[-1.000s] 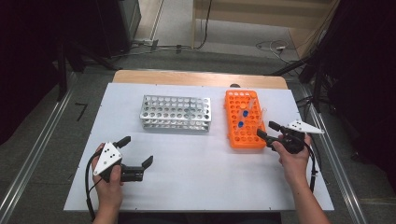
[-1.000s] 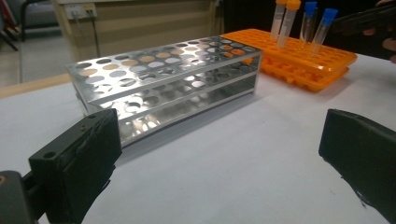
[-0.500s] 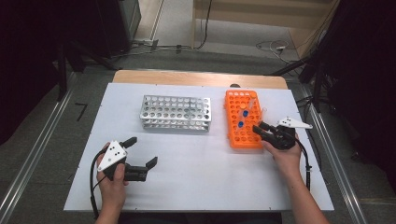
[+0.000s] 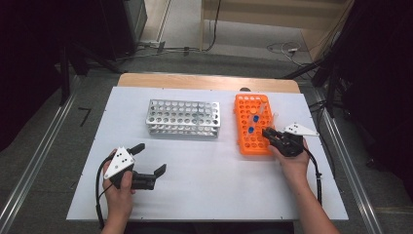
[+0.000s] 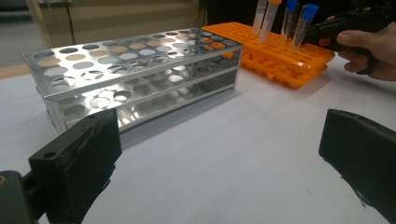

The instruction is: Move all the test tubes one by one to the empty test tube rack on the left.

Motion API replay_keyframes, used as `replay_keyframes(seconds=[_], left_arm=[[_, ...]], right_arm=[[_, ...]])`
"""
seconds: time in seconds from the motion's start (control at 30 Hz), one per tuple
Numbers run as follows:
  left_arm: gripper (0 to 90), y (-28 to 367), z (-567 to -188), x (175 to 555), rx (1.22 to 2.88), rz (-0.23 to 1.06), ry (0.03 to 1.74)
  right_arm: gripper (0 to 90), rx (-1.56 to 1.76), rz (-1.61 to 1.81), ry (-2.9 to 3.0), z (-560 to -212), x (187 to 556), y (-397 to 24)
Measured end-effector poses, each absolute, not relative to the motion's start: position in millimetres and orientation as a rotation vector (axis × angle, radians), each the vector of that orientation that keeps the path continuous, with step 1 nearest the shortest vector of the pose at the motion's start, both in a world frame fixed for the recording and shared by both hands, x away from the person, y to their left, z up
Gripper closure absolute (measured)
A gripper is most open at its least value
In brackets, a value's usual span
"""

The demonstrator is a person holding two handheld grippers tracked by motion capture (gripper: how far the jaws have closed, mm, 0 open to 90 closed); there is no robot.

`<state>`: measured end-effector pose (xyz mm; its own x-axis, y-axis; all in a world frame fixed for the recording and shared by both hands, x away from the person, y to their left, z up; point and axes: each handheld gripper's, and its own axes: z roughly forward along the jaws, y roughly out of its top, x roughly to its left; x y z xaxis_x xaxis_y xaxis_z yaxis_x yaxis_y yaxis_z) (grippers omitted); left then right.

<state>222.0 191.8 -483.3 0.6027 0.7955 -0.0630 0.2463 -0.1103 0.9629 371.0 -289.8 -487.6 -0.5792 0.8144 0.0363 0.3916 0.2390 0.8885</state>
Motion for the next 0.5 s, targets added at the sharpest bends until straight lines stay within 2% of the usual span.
replay_keyframes(seconds=[0.23, 0.5], left_arm=[[0.0, 188, -482, 221, 1.659, 0.585, 0.867], [0.0, 185, -478, 221, 1.655, 0.565, 0.849]], right_arm=[[74.2, 1.101, 1.325, 2.056, -482, 369, -293], [74.2, 1.069, 1.388, 2.005, -460, 357, -299]])
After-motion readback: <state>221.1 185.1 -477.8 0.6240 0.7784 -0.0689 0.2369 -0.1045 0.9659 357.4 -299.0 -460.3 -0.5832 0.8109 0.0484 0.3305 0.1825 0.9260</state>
